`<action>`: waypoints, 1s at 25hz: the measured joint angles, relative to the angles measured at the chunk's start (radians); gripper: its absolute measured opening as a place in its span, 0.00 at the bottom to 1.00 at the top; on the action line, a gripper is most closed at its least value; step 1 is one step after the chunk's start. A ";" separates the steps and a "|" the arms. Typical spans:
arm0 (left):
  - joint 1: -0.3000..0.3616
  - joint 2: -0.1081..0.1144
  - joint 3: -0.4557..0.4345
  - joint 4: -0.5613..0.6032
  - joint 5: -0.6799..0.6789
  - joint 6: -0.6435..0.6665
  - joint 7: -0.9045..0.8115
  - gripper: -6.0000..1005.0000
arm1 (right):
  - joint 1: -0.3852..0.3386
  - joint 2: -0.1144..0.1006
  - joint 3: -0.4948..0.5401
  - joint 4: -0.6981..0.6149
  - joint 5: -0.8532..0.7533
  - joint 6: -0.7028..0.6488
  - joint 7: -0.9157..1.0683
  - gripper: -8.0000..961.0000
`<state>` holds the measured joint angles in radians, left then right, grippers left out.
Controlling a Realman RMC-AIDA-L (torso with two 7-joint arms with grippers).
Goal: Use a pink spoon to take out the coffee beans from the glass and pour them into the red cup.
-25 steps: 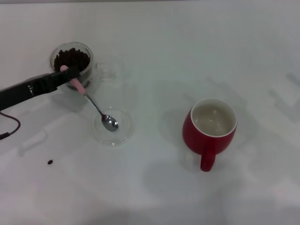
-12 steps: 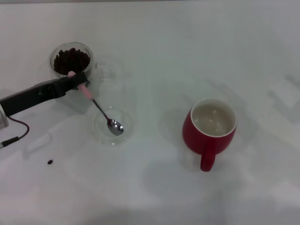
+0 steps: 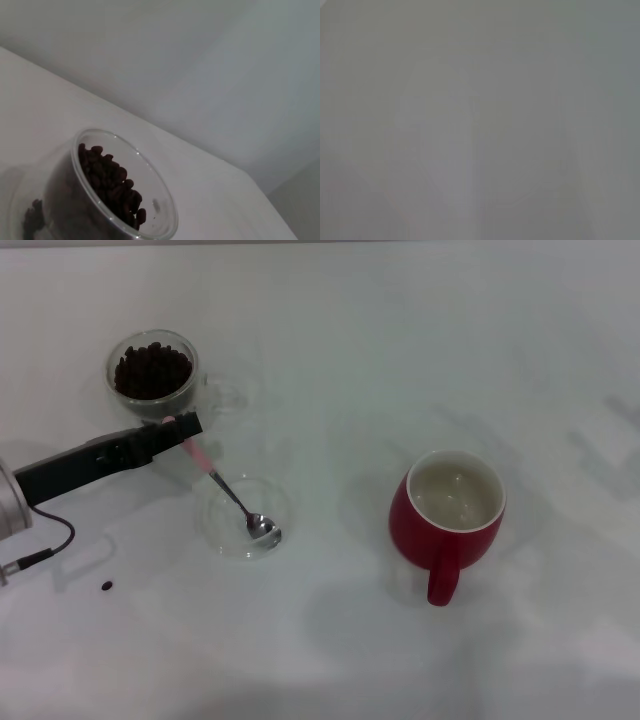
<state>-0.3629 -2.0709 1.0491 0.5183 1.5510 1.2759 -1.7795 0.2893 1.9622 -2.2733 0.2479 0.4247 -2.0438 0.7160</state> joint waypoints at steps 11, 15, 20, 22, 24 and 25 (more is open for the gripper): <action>0.020 0.002 -0.054 0.000 0.000 -0.002 0.028 0.55 | 0.021 0.001 0.000 -0.002 0.014 0.008 0.009 0.83; 0.035 0.002 -0.068 0.005 -0.002 0.003 0.034 0.63 | 0.029 0.002 0.000 -0.002 0.017 0.013 0.009 0.83; 0.063 0.007 -0.107 0.009 -0.006 0.031 0.076 0.69 | 0.035 0.003 0.000 -0.002 0.029 0.013 0.008 0.83; 0.078 0.009 -0.121 0.016 -0.012 0.064 0.121 0.72 | 0.035 0.003 0.000 -0.002 0.038 0.012 0.004 0.83; 0.095 0.010 -0.135 0.030 -0.016 0.099 0.161 0.74 | 0.033 0.003 0.000 -0.003 0.046 0.007 0.003 0.83; 0.109 0.009 -0.143 0.047 -0.020 0.124 0.190 0.74 | 0.030 0.003 0.000 -0.002 0.050 0.005 0.002 0.83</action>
<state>-0.2542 -2.0614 0.9058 0.5652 1.5313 1.4002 -1.5895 0.3197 1.9648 -2.2733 0.2454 0.4743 -2.0388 0.7182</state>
